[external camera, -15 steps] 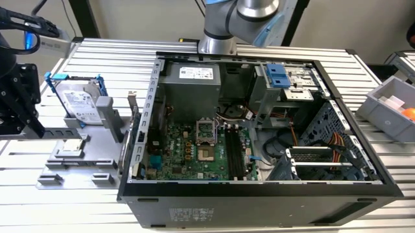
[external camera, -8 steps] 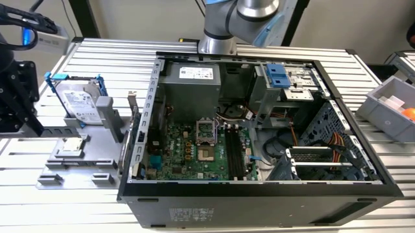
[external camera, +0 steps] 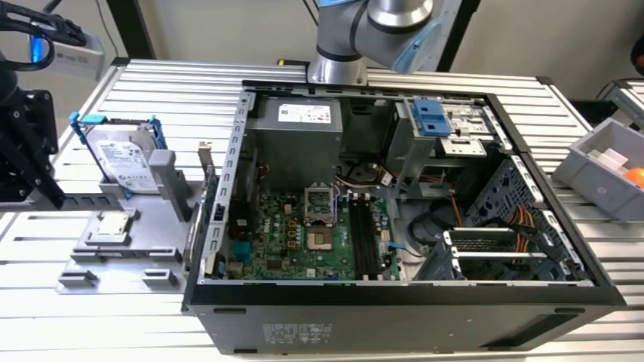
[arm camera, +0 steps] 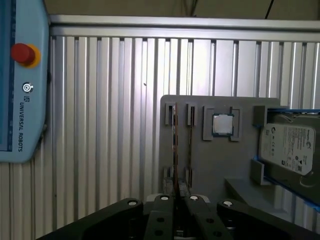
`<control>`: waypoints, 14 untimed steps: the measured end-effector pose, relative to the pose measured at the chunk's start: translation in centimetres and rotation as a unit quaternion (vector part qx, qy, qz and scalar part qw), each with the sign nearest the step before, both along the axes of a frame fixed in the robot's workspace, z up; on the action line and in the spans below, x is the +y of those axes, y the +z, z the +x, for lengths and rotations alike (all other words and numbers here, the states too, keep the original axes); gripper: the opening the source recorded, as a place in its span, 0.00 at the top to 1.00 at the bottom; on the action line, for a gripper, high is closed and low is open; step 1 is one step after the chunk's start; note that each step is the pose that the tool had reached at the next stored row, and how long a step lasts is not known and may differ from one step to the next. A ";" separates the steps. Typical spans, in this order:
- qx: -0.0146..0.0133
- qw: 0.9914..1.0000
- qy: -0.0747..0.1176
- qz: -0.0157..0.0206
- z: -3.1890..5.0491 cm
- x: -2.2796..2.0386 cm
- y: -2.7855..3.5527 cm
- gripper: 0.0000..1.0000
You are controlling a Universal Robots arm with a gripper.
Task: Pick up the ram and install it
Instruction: 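Pick up the ram and move it above insertion slot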
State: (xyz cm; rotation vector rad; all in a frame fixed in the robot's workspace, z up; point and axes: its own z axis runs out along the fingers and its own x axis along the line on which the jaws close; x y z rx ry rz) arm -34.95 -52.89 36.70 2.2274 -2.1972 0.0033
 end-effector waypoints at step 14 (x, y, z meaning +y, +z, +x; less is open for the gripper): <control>0.000 1.000 -0.004 0.000 0.00 0.00 0.73 1.00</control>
